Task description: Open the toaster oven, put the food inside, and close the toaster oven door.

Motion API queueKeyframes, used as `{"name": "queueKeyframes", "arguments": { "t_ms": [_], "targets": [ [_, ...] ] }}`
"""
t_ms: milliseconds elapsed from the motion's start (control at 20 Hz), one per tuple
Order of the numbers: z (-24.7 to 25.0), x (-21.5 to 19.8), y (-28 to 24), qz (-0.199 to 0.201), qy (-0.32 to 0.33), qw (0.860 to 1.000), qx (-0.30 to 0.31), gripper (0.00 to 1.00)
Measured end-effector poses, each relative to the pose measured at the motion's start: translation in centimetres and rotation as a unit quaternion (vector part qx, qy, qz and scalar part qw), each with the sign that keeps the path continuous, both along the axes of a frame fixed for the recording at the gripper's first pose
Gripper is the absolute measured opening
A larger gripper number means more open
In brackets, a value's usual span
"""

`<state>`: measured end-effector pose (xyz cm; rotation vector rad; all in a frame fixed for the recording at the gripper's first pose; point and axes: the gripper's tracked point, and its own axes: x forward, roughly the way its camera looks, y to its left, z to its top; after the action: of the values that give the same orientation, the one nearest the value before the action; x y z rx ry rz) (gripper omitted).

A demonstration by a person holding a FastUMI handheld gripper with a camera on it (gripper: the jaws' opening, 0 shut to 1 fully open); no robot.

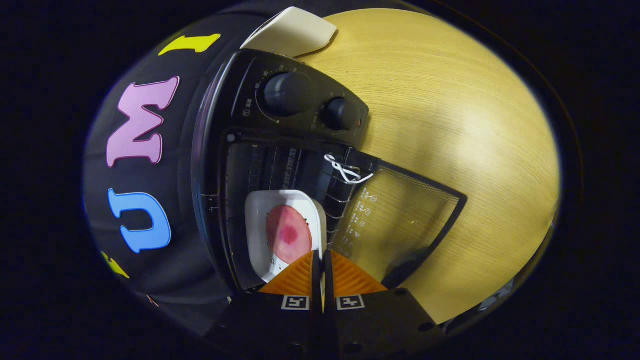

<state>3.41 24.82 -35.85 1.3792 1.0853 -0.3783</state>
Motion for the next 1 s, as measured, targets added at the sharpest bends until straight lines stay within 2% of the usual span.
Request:
{"name": "queueKeyframes", "arguments": {
  "t_ms": [200, 350, 650, 750, 850, 900, 1000],
  "targets": [
    [-0.7, 1.9, 0.4, -0.068, 0.011, 0.998, -0.007, 0.05],
    [-1.5, 2.6, 0.0, -0.1, 0.026, 0.995, -0.017, 0.05],
    [-1.9, 3.4, 0.4, -0.133, 0.034, 0.99, -0.019, 0.06],
    [-1.8, 3.6, 0.9, -0.139, 0.034, 0.99, -0.009, 0.1],
    [-1.7, 3.6, 1.1, -0.145, 0.033, 0.989, -0.002, 0.1],
    [-1.4, 3.5, 1.1, -0.146, 0.03, 0.989, 0.003, 0.14],
    [-1.1, 3.4, 1.4, -0.147, 0.027, 0.989, 0.007, 0.31]
  ]
}}
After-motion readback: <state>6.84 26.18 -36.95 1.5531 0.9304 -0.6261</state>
